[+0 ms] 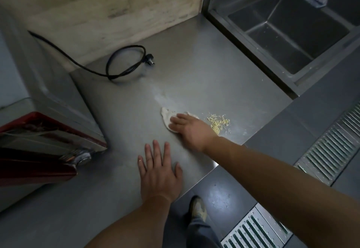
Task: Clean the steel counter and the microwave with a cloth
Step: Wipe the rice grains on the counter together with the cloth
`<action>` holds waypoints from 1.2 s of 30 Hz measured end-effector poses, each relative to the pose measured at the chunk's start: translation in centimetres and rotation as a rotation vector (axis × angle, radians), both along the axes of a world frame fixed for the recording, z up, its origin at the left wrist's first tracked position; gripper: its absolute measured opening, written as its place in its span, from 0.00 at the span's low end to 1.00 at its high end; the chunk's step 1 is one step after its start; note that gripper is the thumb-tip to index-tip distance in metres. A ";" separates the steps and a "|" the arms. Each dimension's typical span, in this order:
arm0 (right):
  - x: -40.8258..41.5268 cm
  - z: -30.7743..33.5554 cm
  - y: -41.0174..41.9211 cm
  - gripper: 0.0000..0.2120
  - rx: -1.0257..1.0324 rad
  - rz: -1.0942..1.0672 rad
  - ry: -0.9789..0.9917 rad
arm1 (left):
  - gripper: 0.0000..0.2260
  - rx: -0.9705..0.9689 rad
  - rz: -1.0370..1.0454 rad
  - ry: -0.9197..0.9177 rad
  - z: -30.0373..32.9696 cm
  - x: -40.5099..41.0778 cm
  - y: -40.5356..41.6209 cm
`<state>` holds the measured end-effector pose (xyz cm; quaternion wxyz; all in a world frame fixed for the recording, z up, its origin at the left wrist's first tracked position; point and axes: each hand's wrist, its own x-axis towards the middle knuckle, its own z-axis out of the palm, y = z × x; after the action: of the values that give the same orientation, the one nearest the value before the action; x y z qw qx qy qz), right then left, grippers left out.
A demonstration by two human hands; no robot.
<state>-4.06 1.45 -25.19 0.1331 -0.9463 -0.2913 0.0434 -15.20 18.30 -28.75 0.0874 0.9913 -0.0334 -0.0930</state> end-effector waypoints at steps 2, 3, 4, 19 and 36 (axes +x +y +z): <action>-0.3 0.4 -1.3 0.18 -0.021 0.043 -0.038 | 0.33 -0.002 -0.002 -0.007 0.0 0.0 0.1; -0.3 0.7 -1.8 0.18 -0.045 0.046 0.010 | 0.33 -0.004 -0.004 -0.011 0.0 0.0 0.1; -0.2 1.1 -2.4 0.17 -0.074 0.040 0.069 | 0.33 -0.008 -0.005 -0.014 0.0 -0.1 0.0; 3.9 9.6 -8.8 0.20 0.043 -0.468 0.123 | 0.34 -0.010 -0.024 -0.002 0.2 -0.1 0.2; 7.1 8.0 -12.2 0.18 0.045 -0.550 0.259 | 0.33 0.091 -0.029 -0.002 0.1 0.1 0.0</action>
<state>3.06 -10.73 -17.19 0.1969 -0.9731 -0.0056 0.1194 -15.12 18.33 -28.67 0.0411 0.9937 -0.0434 -0.0946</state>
